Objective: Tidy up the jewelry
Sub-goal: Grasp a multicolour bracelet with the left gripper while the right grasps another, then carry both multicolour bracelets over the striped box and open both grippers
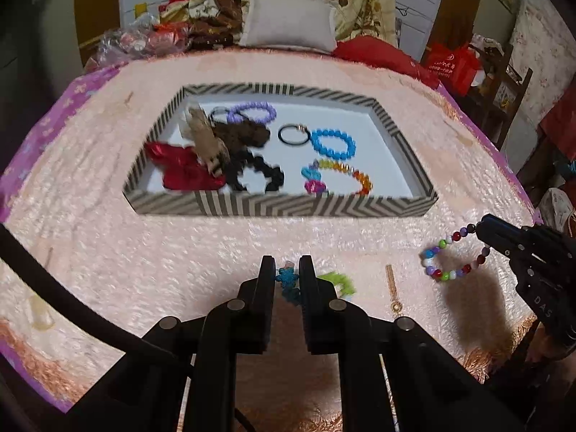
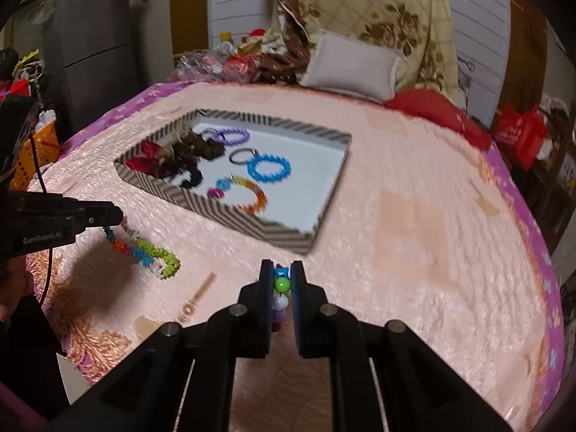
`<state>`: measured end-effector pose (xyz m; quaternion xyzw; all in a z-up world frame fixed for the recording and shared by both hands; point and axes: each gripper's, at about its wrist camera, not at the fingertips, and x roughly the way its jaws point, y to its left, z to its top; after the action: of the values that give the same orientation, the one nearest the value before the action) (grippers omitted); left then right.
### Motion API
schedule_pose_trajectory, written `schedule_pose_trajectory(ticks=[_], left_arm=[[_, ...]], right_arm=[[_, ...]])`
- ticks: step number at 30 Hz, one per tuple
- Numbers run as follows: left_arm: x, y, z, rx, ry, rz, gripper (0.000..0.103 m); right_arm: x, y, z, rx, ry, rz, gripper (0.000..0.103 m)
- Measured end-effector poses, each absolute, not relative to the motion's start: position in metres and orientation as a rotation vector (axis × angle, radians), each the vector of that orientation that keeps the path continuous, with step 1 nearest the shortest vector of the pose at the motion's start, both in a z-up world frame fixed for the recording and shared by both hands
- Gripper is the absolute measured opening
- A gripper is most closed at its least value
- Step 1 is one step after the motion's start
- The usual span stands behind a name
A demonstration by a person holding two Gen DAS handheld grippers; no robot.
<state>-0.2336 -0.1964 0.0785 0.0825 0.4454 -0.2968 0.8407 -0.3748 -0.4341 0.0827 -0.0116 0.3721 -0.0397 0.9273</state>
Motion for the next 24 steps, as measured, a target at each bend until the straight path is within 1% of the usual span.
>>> schedule_pose_trajectory(ticks=[6,15,20,24], left_arm=[[-0.227,-0.198,0.107,0.186,0.88,-0.625,0.013],[-0.205,-0.207,0.141,0.169,0.842,-0.622,0.013],[-0.187,-0.229,0.155,0.168,0.842,-0.636,0.013],[-0.171,-0.256,0.158,0.162,0.855,-0.653,0.013]], right_arm=[[-0.364,-0.431,0.103,-0.058,0.743,-0.065,0.009],[-0.337,-0.443,0.131,-0.057,0.713,-0.055,0.009],[-0.307,-0.457,0.139,-0.033,0.721,-0.049,0.009],[-0.278,-0.468,0.134,-0.017,0.747,-0.046,0.009]])
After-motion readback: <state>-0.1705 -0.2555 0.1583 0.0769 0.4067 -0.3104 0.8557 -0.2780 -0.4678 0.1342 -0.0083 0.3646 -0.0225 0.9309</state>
